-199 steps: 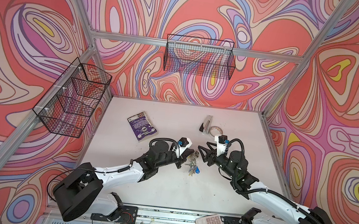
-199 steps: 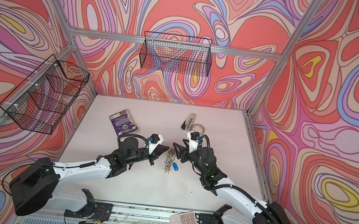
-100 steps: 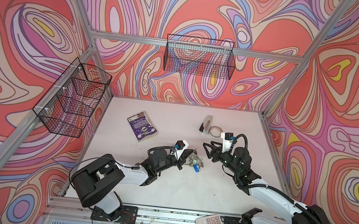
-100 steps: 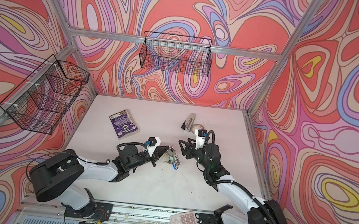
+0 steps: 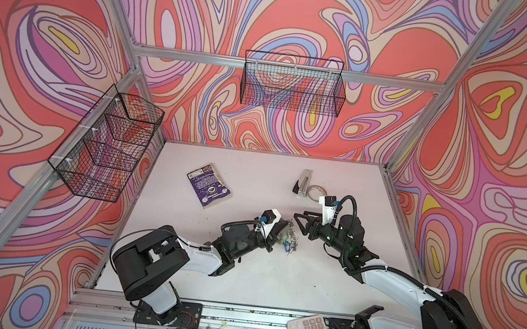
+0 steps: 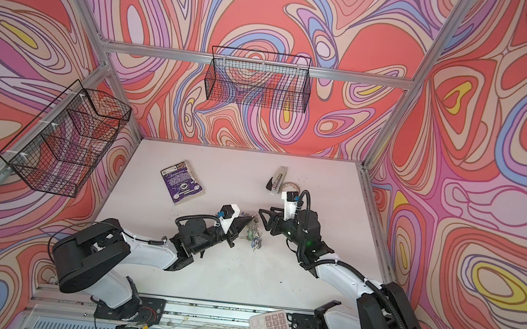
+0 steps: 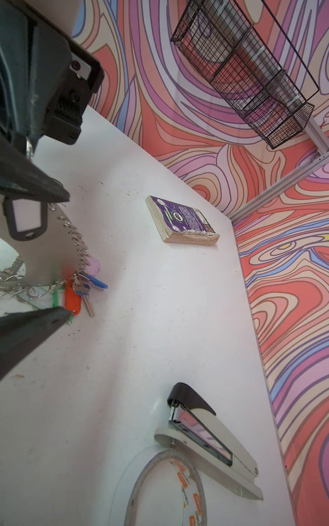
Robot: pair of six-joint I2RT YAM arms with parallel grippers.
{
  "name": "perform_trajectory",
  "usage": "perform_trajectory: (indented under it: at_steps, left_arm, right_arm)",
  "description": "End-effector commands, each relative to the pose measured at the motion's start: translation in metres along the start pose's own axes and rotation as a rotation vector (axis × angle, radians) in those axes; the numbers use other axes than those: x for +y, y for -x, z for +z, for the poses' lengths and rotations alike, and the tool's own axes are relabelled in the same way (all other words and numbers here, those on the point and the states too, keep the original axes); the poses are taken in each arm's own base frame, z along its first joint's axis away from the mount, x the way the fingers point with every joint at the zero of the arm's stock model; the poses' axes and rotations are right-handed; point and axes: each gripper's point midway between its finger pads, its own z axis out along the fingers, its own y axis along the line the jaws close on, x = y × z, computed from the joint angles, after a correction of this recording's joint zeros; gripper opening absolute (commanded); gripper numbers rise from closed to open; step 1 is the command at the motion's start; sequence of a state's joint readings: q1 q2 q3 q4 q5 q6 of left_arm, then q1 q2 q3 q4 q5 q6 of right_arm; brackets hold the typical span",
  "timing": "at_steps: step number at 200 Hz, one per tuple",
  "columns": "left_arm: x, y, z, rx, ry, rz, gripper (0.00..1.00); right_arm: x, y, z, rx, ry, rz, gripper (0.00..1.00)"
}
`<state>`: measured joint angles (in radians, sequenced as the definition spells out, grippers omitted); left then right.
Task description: Put the keys on the keyring
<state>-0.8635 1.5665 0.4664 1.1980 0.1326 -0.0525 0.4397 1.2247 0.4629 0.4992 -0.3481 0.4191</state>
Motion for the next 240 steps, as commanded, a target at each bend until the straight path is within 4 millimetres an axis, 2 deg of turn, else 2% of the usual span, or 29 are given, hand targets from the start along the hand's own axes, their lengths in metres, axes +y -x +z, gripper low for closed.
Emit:
perform_trajectory:
  at_steps: [1, 31, 33, 36, 79, 138, 240]
  left_arm:
    - [0.000, 0.063, -0.001, -0.201, 0.015, 0.026, 0.00]
    - [0.004, 0.070, -0.003, -0.220, 0.040, 0.019, 0.00]
    - [0.004, 0.082, 0.000, -0.247, 0.041, 0.021, 0.00]
    - [0.004, 0.086, 0.000, -0.257, 0.045, 0.022, 0.00]
    - [0.008, 0.095, -0.002, -0.279, 0.065, 0.017, 0.00]
    - [0.003, 0.092, -0.001, -0.271, 0.037, 0.007, 0.00]
    - [-0.002, 0.086, 0.003, -0.253, 0.001, -0.012, 0.00]
  right_arm:
    - [0.007, 0.012, 0.002, -0.011, 0.020, -0.019, 0.63]
    - [0.013, 0.008, 0.004, 0.010, 0.065, -0.020, 0.64]
    - [0.013, 0.009, 0.004, 0.009, 0.066, -0.021, 0.64]
    - [0.014, 0.009, 0.004, 0.009, 0.067, -0.022, 0.65]
    - [0.024, 0.003, 0.008, 0.041, 0.139, -0.017, 0.67]
    - [0.038, 0.004, 0.003, 0.023, 0.221, -0.032, 0.71]
    - [0.061, 0.001, 0.000, 0.023, 0.306, -0.074, 0.72]
